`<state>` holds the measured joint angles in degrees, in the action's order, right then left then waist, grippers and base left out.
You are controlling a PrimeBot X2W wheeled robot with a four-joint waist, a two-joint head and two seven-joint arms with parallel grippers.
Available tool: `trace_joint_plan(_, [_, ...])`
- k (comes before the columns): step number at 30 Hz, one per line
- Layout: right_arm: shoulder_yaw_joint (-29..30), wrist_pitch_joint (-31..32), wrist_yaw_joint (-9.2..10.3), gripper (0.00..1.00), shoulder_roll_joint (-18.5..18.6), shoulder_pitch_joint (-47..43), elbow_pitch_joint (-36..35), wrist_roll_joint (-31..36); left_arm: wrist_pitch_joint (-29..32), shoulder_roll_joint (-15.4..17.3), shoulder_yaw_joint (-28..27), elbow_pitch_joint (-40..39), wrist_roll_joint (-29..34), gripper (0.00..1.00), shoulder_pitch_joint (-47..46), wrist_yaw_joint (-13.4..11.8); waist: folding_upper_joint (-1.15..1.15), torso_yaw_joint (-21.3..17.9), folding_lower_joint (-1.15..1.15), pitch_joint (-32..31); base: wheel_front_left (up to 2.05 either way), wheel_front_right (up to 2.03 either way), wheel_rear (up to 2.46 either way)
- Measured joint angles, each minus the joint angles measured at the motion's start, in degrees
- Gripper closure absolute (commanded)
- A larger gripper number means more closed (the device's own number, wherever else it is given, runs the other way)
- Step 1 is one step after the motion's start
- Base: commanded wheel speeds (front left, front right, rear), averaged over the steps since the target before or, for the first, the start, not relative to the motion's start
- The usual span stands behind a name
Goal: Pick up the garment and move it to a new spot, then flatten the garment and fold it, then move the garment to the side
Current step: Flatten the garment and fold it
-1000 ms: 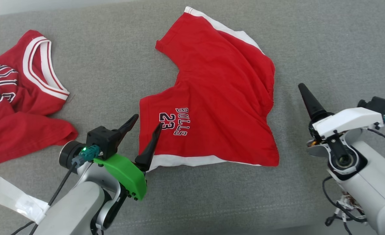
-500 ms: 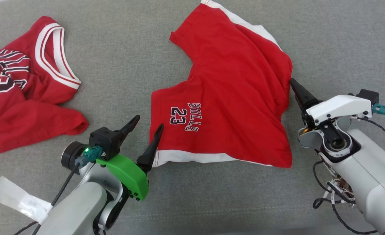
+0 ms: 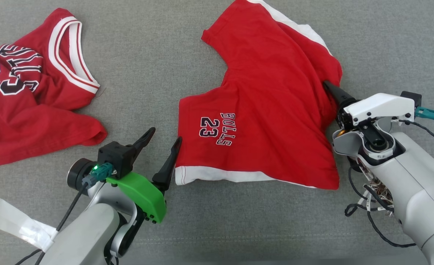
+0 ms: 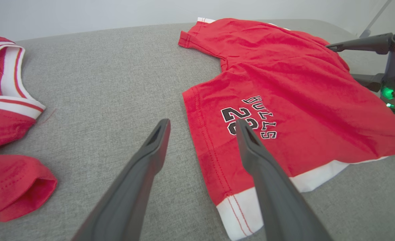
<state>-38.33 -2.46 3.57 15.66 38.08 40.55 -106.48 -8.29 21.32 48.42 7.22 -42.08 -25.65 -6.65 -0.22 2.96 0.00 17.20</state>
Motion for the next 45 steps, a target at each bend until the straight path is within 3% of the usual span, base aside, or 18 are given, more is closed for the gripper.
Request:
trace_joint_plan(2, [0.0, -0.03, -0.23, 1.0, -0.29, 0.46, 0.81, 0.16, -0.33, -0.01, -0.14, 0.42, 0.0, 0.0, 0.0, 0.0, 0.0, -0.02, 0.0, -0.2, 0.0, 0.0, 0.0])
trace_joint_plan(10, [-1.41, -4.48, -3.07, 1.0, 0.19, 3.87, 1.91, 5.88, -0.55, -0.03, -0.34, 1.13, -0.02, 0.0, 0.1, 0.0, 0.0, -0.91, 0.0, -1.21, 0.0, 0.0, 0.0])
trace_joint_plan(14, [-7.21, -9.24, -3.05, 1.0, 2.85, 5.21, 3.16, 16.17, -0.76, -0.27, -0.22, 1.22, -0.02, 0.0, 0.14, 0.0, 0.0, -1.53, 0.0, -1.68, 0.0, 0.0, 0.0])
trace_joint_plan(16, [-8.21, -10.22, -3.05, 1.0, 3.7, 5.52, 3.39, 18.17, -0.76, -0.36, -0.15, 1.22, -0.02, 0.0, 0.14, 0.0, 0.0, -1.62, 0.0, -1.77, 0.0, 0.0, 0.0])
trace_joint_plan(18, [-12.63, -11.65, -2.97, 1.0, 4.98, 6.59, 3.87, 25.09, -0.75, -0.51, -0.1, 1.24, -0.02, 0.0, 0.14, 0.0, 0.0, -1.78, 0.0, -1.94, 0.0, 0.0, 0.0])
trace_joint_plan(21, [-16.04, -12.07, -1.63, 1.0, 4.9, 7.47, 4.31, 30.95, -0.75, -0.52, -0.09, 1.27, -0.02, 0.0, 0.15, -0.01, 0.0, -1.92, 0.0, -2.08, 0.0, 0.0, 0.0])
trace_joint_plan(27, [-24.85, -12.12, 3.1, 1.0, 5.63, 9.77, 7.23, 44.92, -0.75, -0.53, -0.07, 1.34, -0.09, 0.0, 0.17, -0.01, 0.0, -2.27, 0.0, -2.31, 0.0, 0.0, 0.0])
trace_joint_plan(28, [-24.79, -12.12, 3.09, 0.97, 5.32, 9.88, 7.3, 45.01, -0.75, -0.53, -0.07, 1.34, -0.09, 0.0, 0.17, -0.01, 0.0, -2.31, 0.0, -2.35, 0.0, 0.0, 0.0])
trace_joint_plan(29, [-24.49, -12.12, 3.08, 0.82, 4.64, 9.86, 7.31, 44.89, -0.75, -0.53, -0.07, 1.34, -0.09, 0.0, 0.17, -0.01, 0.0, -2.36, 0.0, -2.4, 0.0, 0.0, 0.0])
trace_joint_plan(30, [-24.14, -12.12, 3.05, 0.1, 3.78, 9.82, 7.28, 44.36, -0.75, -0.54, -0.07, 1.34, -0.09, 0.0, 0.17, -0.01, 0.0, -2.4, 0.0, -2.45, 0.0, 0.0, 0.0])
trace_joint_plan(31, [-23.98, -12.12, 3.04, 0.0, 2.87, 9.78, 7.27, 43.83, -0.75, -0.55, -0.05, 1.35, -0.09, 0.0, 0.17, -0.01, 0.0, -2.43, 0.0, -2.51, 0.0, 0.0, 0.0])
trace_joint_plan(38, [-25.1, -12.12, 2.82, 0.0, 0.73, 8.38, 6.99, 43.62, -0.78, -0.6, -0.08, 1.96, -0.11, 0.0, 0.81, -0.01, 0.0, -2.75, 0.0, -3.52, 0.0, 0.0, 0.0])
trace_joint_plan(42, [-29.36, -12.11, -0.58, 0.0, 0.53, 7.34, 5.48, 46.46, -0.82, -0.62, -0.09, 2.5, -0.44, 0.0, 1.6, -0.01, 0.0, -3.28, 0.0, -4.25, 0.0, 0.0, 0.0])
trace_joint_plan(45, [-30.61, -12.12, -1.52, 0.0, 0.41, 6.94, 5.17, 47.65, -0.82, -0.63, -0.07, 2.72, -0.51, 0.0, 1.62, -0.01, 0.0, -3.78, 0.0, -4.79, 0.0, 0.0, 0.0])
